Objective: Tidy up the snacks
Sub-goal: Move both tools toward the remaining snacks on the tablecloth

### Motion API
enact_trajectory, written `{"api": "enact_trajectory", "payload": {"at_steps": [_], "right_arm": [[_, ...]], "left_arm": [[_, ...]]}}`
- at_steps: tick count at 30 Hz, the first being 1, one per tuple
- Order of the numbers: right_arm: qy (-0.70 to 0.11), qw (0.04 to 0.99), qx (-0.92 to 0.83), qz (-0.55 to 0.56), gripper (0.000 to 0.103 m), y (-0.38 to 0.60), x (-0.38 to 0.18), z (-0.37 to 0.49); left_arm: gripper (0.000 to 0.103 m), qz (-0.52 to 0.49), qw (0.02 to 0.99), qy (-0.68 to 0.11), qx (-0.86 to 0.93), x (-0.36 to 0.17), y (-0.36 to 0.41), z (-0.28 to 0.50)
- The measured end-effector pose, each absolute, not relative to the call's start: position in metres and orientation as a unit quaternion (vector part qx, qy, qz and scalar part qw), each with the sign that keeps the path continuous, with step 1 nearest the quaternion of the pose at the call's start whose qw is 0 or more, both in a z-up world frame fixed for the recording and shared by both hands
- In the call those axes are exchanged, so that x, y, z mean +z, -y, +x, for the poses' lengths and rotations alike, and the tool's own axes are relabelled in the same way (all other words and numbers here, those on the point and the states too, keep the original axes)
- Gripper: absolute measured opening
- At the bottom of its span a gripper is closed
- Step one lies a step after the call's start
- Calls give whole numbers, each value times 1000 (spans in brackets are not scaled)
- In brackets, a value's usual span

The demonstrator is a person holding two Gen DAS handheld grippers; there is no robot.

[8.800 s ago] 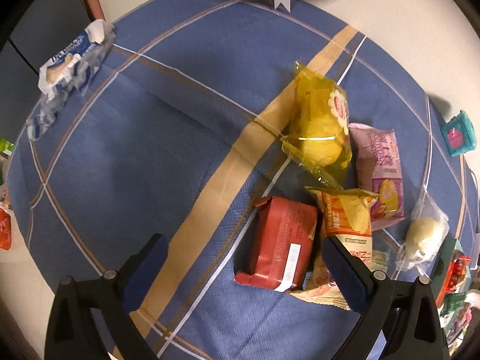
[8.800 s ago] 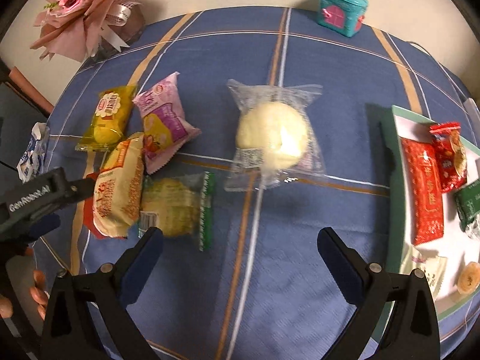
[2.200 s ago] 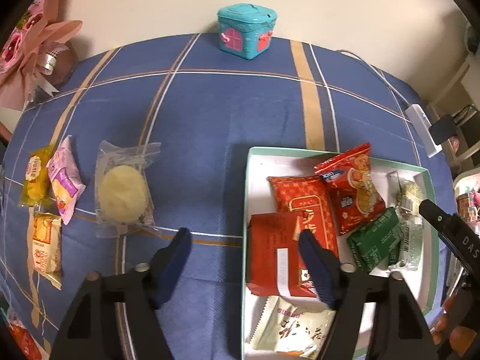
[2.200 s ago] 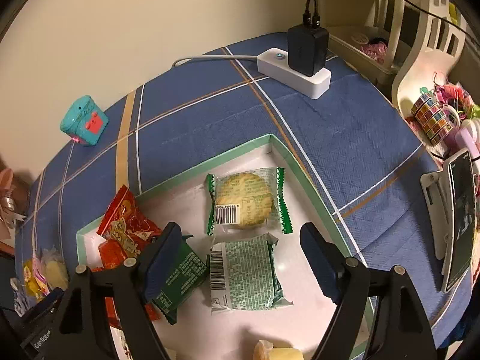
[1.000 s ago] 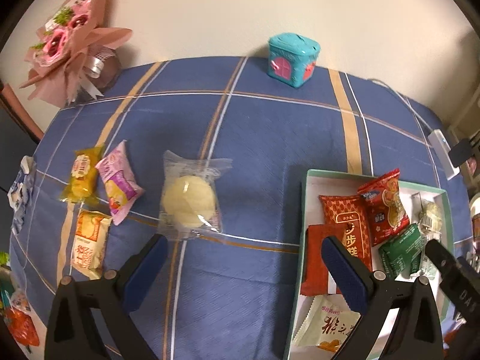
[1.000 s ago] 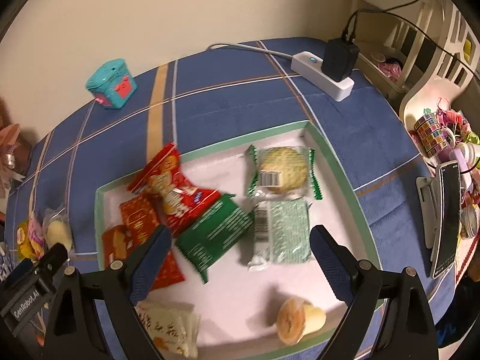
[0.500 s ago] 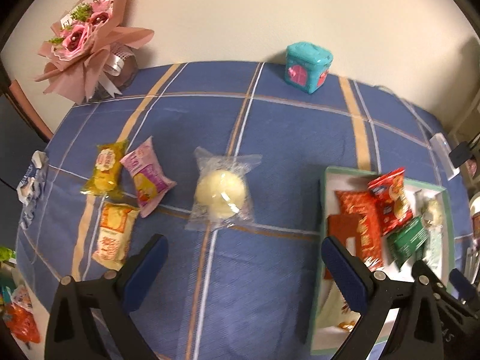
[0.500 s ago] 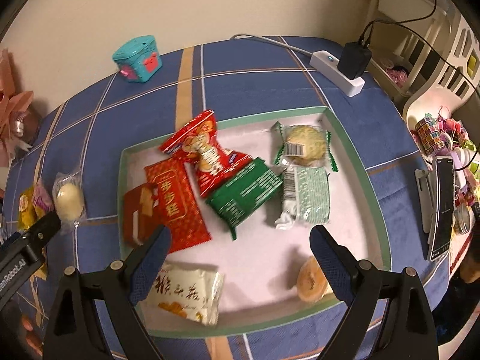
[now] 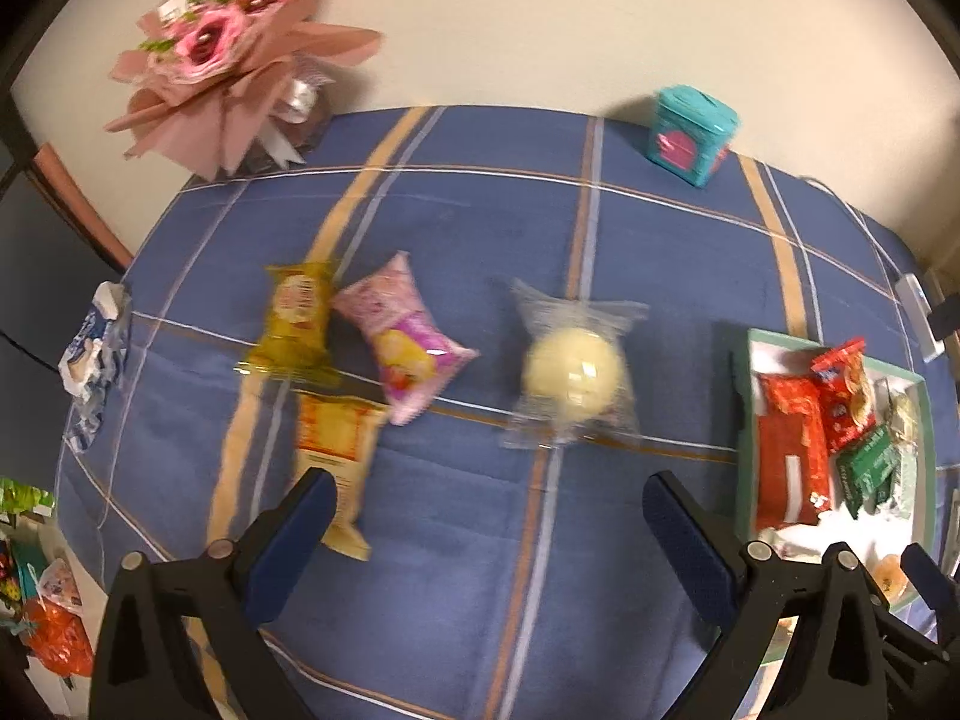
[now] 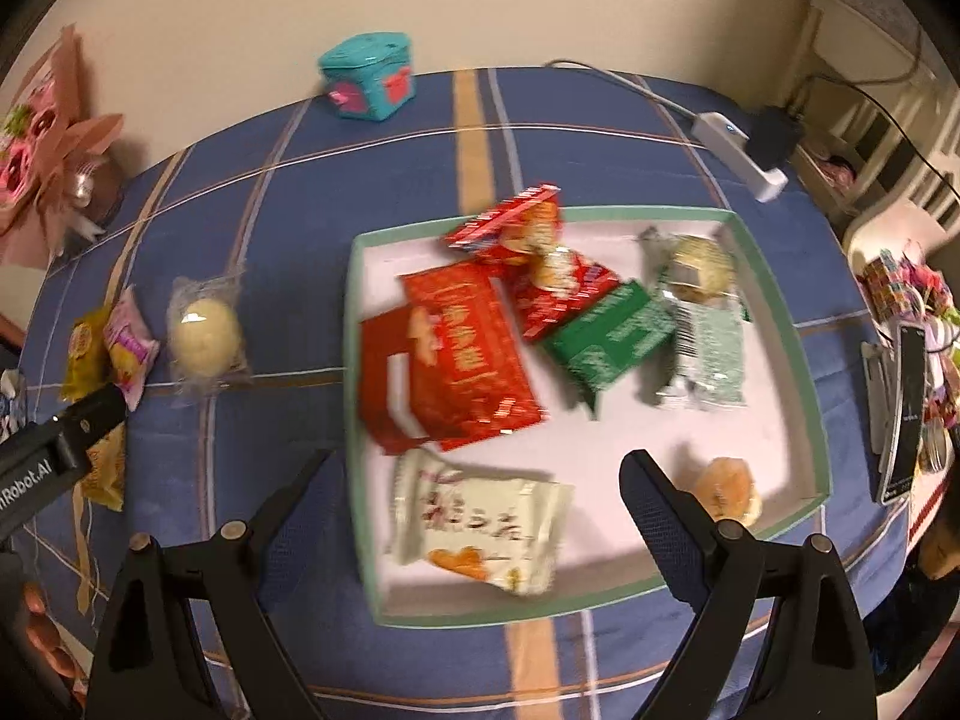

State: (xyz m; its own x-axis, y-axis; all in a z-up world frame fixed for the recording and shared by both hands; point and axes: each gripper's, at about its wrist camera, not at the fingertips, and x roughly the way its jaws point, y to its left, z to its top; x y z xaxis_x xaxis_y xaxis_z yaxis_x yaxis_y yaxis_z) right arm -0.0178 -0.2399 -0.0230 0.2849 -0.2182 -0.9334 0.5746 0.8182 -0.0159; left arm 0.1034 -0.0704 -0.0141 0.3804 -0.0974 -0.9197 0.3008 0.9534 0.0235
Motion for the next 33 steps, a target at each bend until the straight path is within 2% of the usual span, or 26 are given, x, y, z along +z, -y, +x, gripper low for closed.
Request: {"api": "enact_trajectory", "payload": {"at_steps": [17,33], "right_arm": [[-559,794,-190,142,94,166,-41,44],[-581,787,-152,139,94,127,-74,80]], "left_arm": [[103,0,818,-575,-23,-32,-65,160],[103,-32,789,-613,-28,-61,-83,174]]}}
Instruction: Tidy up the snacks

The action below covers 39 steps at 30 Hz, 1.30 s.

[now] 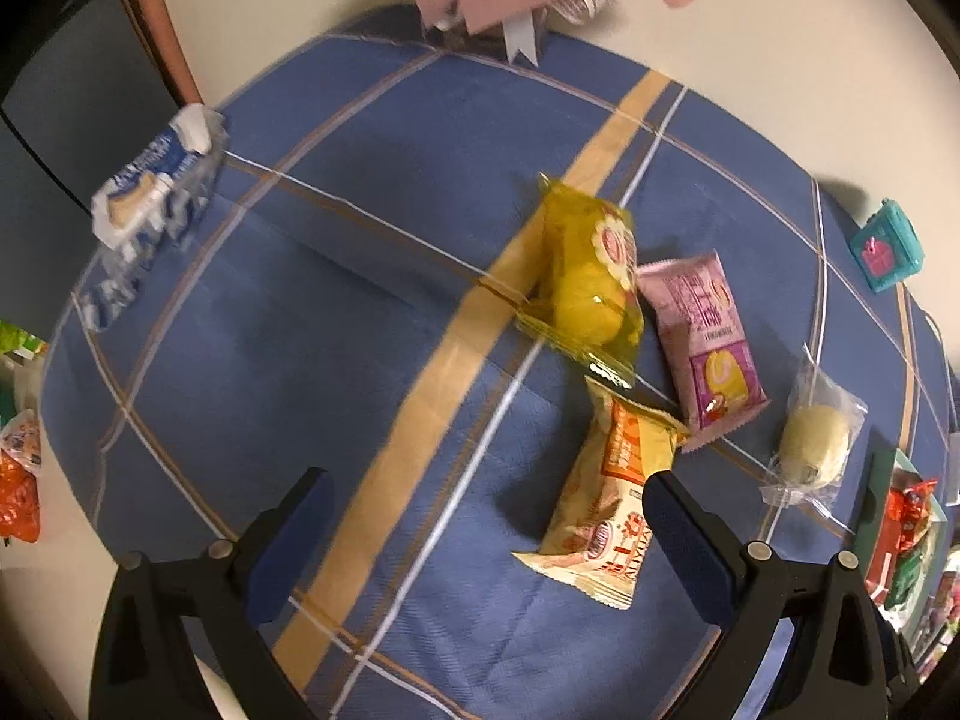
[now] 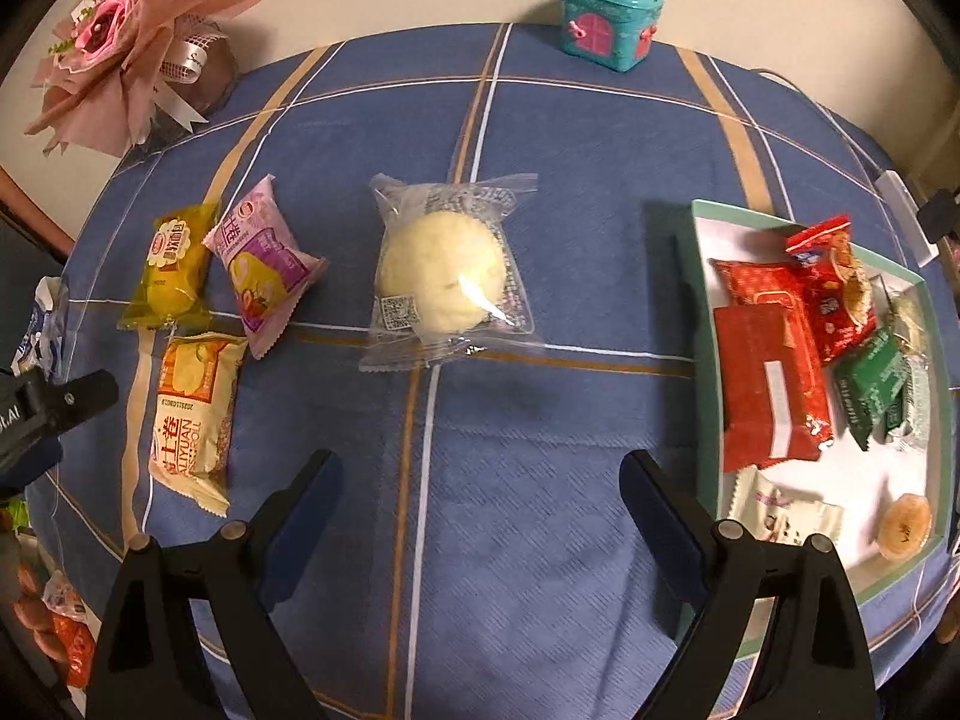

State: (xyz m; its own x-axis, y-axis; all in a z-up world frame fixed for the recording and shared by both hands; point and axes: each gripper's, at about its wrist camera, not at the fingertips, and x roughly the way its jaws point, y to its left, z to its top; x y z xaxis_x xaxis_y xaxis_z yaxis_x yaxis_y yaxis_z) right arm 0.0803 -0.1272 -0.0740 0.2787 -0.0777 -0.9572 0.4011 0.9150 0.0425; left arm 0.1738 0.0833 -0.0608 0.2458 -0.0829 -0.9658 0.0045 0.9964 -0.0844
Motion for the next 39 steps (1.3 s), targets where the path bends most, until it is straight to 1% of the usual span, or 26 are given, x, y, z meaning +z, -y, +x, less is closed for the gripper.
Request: {"api": "enact_trajectory", "payload": {"at_steps": [7,15,21,34,35,37,39], "right_arm": [[-575,789,-151,154,94,135,-77,89],[-543,806,-153,177,94,155,-62,101],[-534,813,-142,183,94,162,-59,116],[-562,794,-136,187,94,162,-94,152],[-564,793,-136,185,94,162,-97,154],[-568,791,-136,181,94,161,-102,158],[-570,791,-135,176,94,161,-105,160]], "left_arm": [[103,-34,778,-626,-45,-72,-68,174],[103,-48,770,-634,-55,-77,-63,177],[103,-52,766,-637,-65,-81,-58,179],[103,-30,757,-648,-84,-98,-41,179],[102,-28,756,-649,-85,-100,-39,179],[95,-27,754,-651,-91,-103,-34,179],[91,-28,751,-653,-97,-106,-30,180]]}}
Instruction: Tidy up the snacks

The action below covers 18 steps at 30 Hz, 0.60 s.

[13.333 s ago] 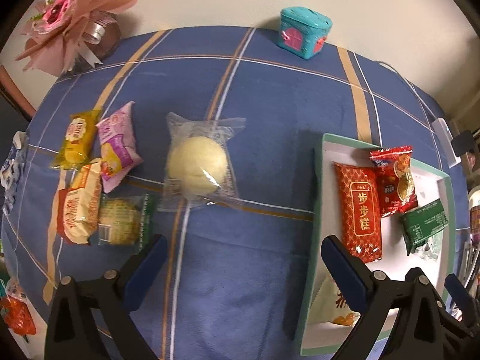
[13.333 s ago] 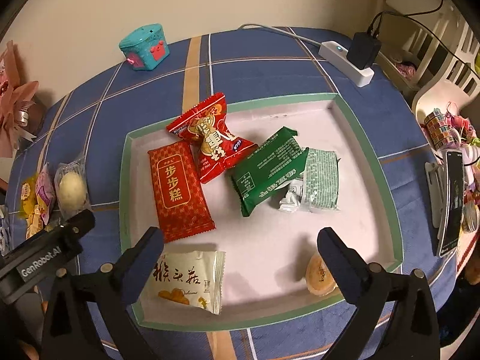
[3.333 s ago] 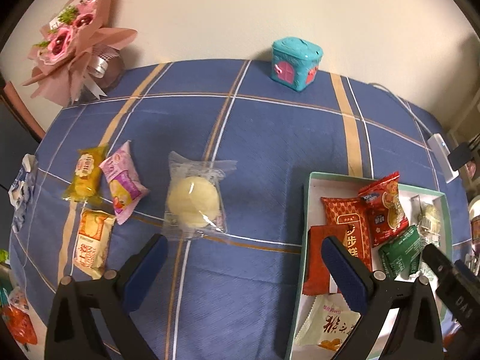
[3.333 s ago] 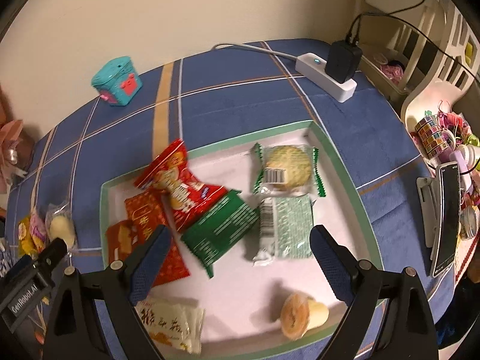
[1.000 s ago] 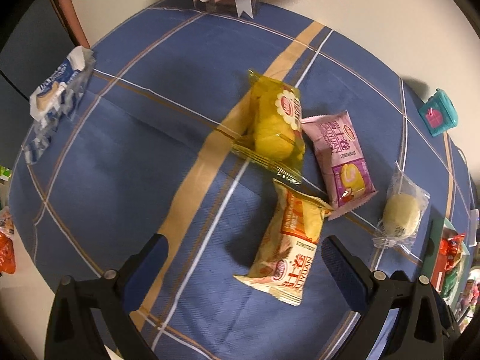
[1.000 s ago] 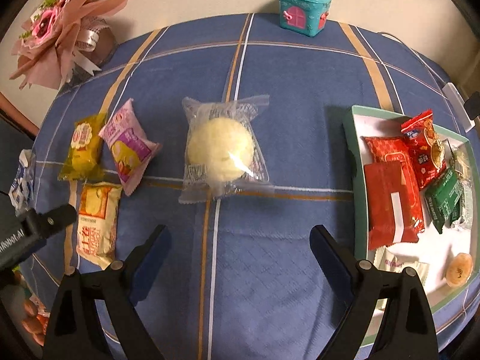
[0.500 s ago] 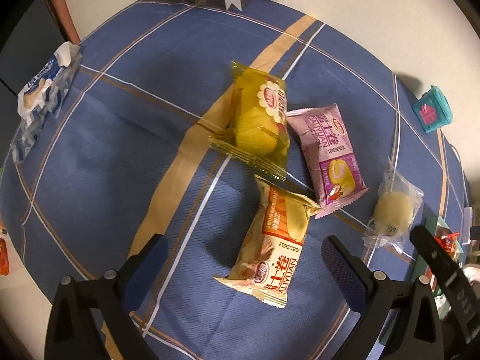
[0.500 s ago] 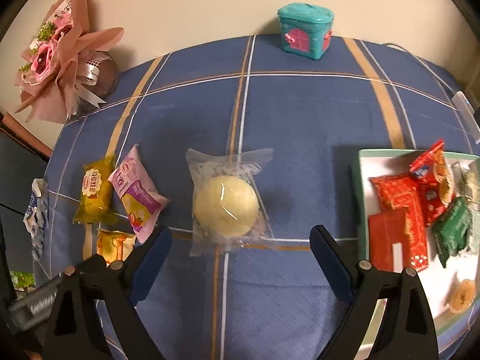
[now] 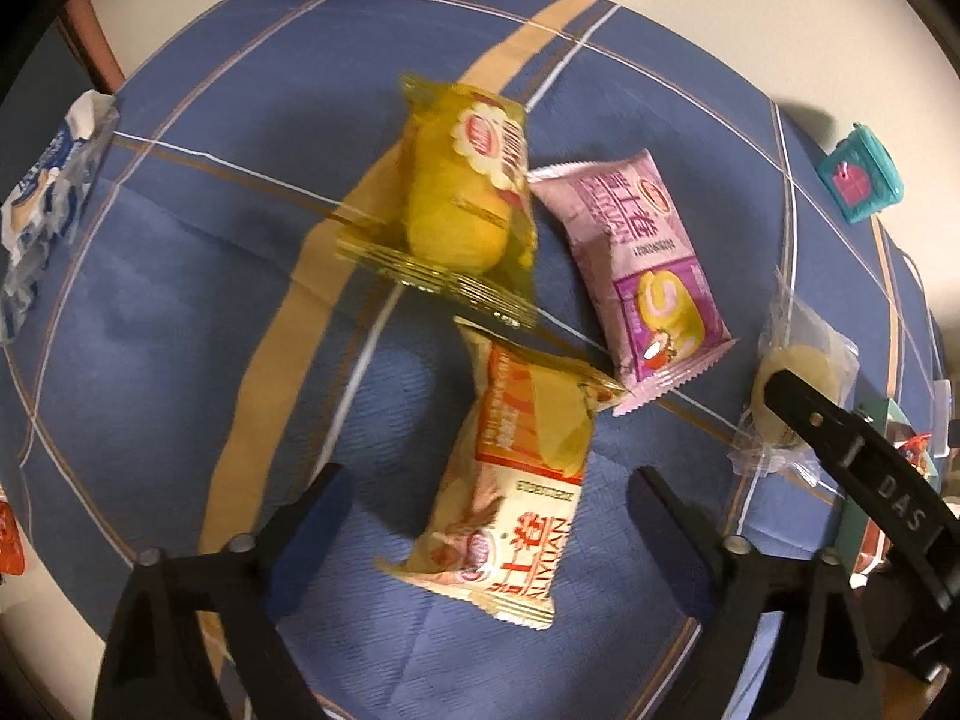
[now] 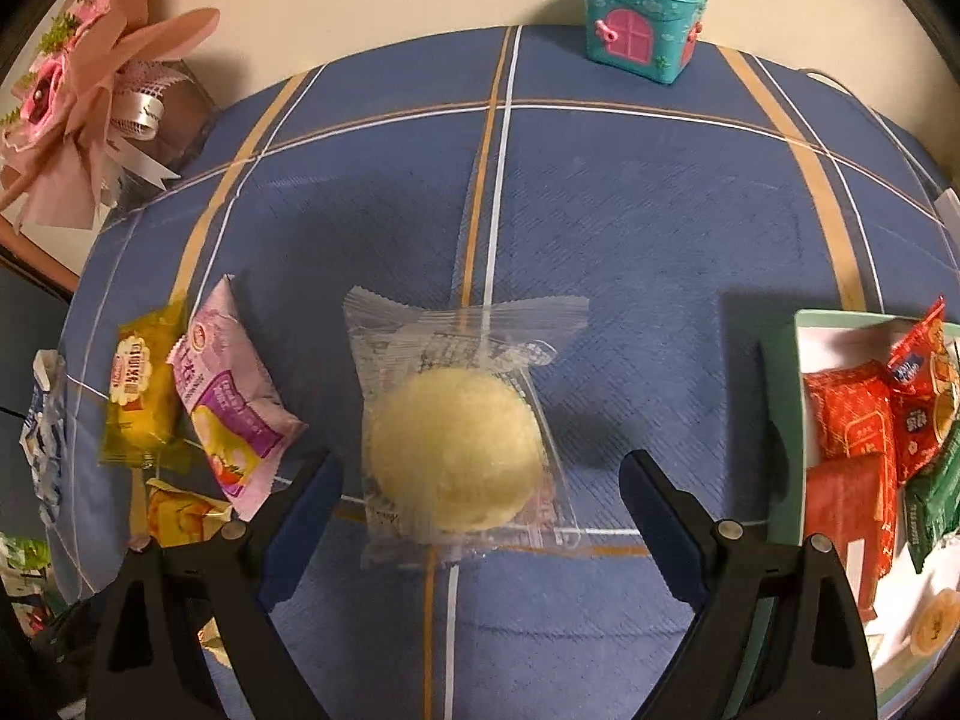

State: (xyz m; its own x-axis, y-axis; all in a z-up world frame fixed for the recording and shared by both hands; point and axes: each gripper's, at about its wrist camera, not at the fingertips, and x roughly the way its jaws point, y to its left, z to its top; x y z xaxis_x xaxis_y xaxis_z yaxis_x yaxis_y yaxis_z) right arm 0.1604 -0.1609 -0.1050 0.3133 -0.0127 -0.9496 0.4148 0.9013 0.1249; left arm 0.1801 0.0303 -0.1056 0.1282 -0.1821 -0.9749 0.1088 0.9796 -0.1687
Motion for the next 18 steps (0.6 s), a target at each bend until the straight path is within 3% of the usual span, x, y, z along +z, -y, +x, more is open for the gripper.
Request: {"api": "enact_trajectory", "payload": {"at_steps": [3,8,13,18], "right_arm": [[-572,792,-135,166,91,158,-109,165],[-575,792,-132,157,68,154,-115,169],[-573,797,-125,145,61,150,-115,171],[-567,800,-122,153,59,151,-109,157]], "left_arm": [[82,-29,748,-655,-103,-109,-24,179],[60,-49,745,-656,-113,-110,-23,178],[42,-65,750,-647,-121,-102,-29,179],[35,-75,754,-640,-127,-93,-34,182]]}}
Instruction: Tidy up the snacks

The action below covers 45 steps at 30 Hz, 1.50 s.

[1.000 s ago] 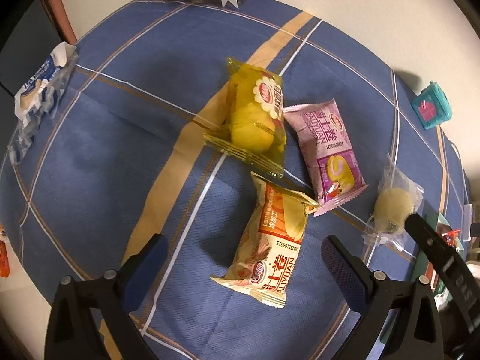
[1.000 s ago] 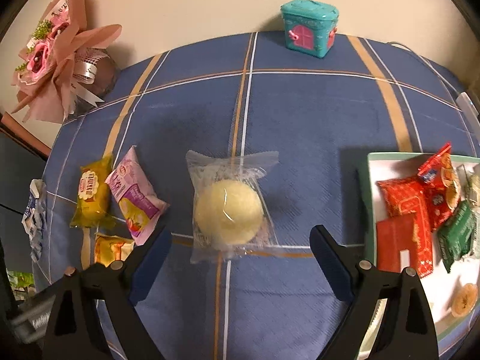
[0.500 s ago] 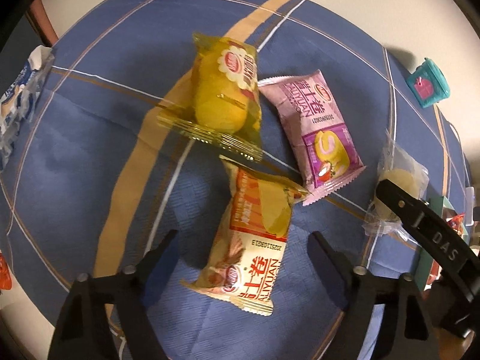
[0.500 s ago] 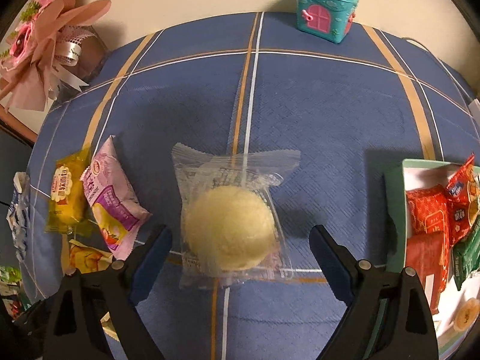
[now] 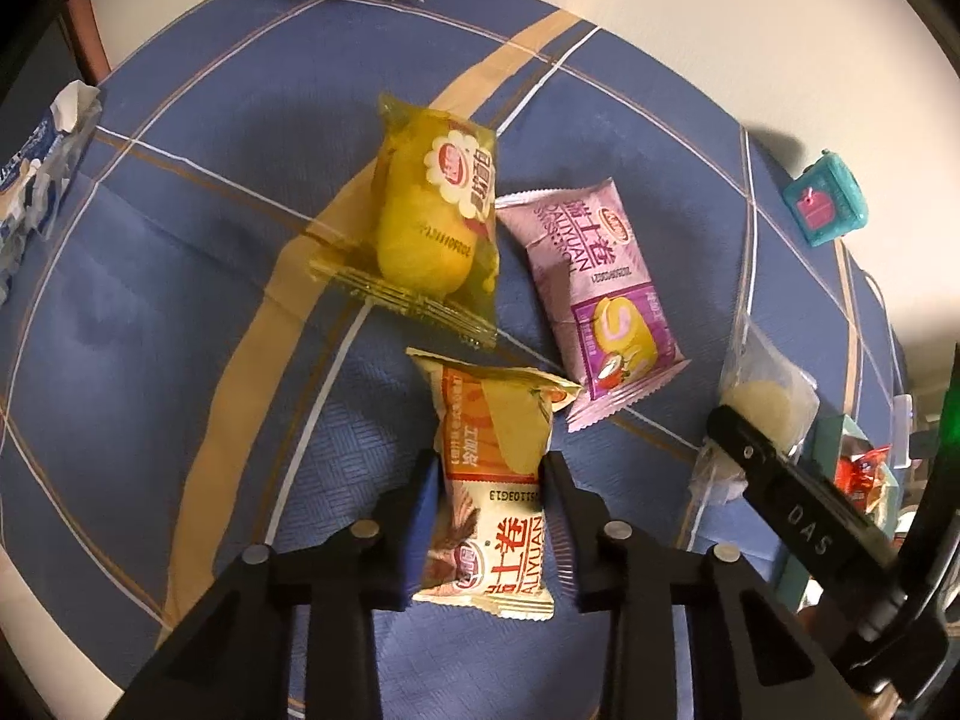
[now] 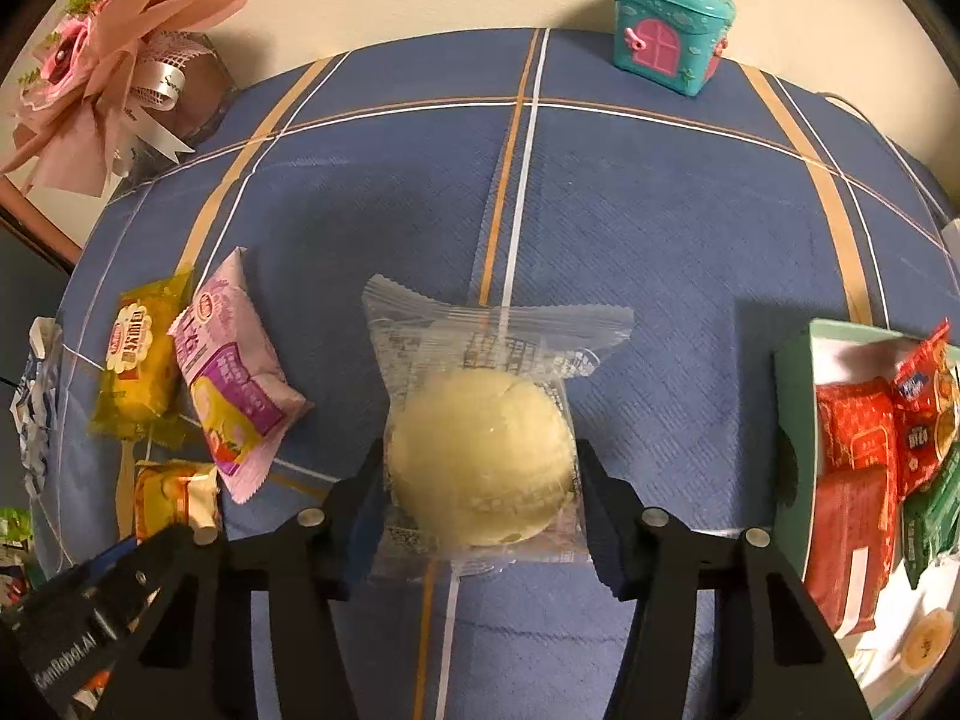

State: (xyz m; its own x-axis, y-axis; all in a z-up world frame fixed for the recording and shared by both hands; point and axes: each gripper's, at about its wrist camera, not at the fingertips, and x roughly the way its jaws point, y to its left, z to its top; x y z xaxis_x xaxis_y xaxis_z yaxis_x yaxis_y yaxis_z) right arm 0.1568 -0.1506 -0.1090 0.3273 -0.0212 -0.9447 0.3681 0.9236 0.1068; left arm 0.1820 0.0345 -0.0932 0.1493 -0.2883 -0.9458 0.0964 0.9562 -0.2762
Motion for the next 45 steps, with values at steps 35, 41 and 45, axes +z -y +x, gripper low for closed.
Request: {"api": "enact_trajectory", "payload": {"at_steps": [35,41,45], "right_arm": [[-555,802,-109,194,58,136,-80,69],[-553,800,-111,205,58,139,-74,46],[-545,804,-108,212,58,138,-65,33]], "left_arm": [[51,-47,748,-651,-121,-107,-21,177],[51,-31,747,-655,-112,-117,-11,176],[43,-37,746,-654,-116,-120,-5,176]]}}
